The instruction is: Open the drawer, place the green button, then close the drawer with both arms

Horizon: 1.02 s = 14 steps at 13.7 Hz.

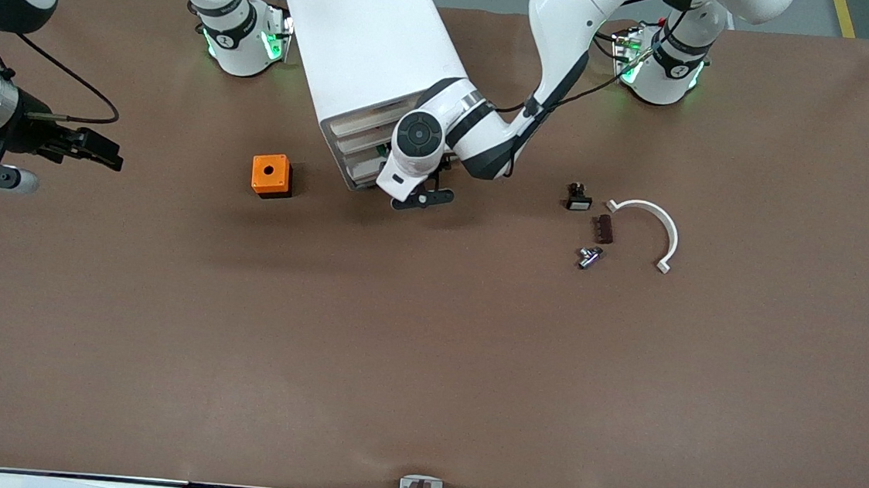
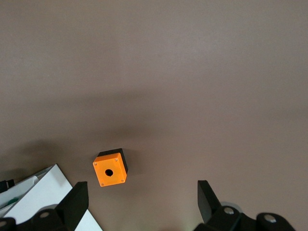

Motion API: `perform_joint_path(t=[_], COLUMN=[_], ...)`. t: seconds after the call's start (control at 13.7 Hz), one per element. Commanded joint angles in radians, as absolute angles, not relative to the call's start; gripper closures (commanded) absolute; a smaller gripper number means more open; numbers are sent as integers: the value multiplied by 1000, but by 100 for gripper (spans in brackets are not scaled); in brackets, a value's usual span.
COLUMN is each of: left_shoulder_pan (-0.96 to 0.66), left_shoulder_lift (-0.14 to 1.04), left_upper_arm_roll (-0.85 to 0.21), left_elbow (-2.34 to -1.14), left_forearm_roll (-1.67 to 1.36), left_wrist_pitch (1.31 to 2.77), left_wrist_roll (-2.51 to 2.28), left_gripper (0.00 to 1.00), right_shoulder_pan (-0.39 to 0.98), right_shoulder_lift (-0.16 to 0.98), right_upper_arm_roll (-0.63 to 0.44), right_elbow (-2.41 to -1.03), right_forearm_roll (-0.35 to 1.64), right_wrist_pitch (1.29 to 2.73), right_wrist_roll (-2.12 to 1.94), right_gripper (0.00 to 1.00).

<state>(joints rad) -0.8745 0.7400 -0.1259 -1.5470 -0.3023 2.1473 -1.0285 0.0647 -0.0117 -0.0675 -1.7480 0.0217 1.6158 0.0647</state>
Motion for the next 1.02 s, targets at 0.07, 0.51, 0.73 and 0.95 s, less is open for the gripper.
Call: perform_joint_path(t=[0.07, 0.51, 0.73, 0.95], left_shoulder_pan=[-870, -717, -556, -425], left_shoulder_lift=[726, 649, 569, 486], left_upper_arm_roll=[-158, -111, -109, -112], left_elbow=[-1562, -1487, -1459, -1422], left_forearm_roll=[-321, -296, -215, -48], left_wrist_pitch=[2117, 2091, 2056, 2051], left_wrist_roll=[-1084, -1075, -1068, -1022], left_gripper=[0, 0, 0, 0], right_shoulder_pan=[37, 35, 44, 46], right_shoulder_lift=[-113, -123, -107, -95], right_upper_arm_roll=[-46, -80, -78, -77], right_elbow=[-1877, -1816, -1703, -1658], right_forearm_roll=[8, 20, 11, 9], right_wrist_pitch=[1704, 1697, 1632, 1628], right_wrist_roll=[15, -109, -11, 14], right_gripper=[0, 0, 0, 0])
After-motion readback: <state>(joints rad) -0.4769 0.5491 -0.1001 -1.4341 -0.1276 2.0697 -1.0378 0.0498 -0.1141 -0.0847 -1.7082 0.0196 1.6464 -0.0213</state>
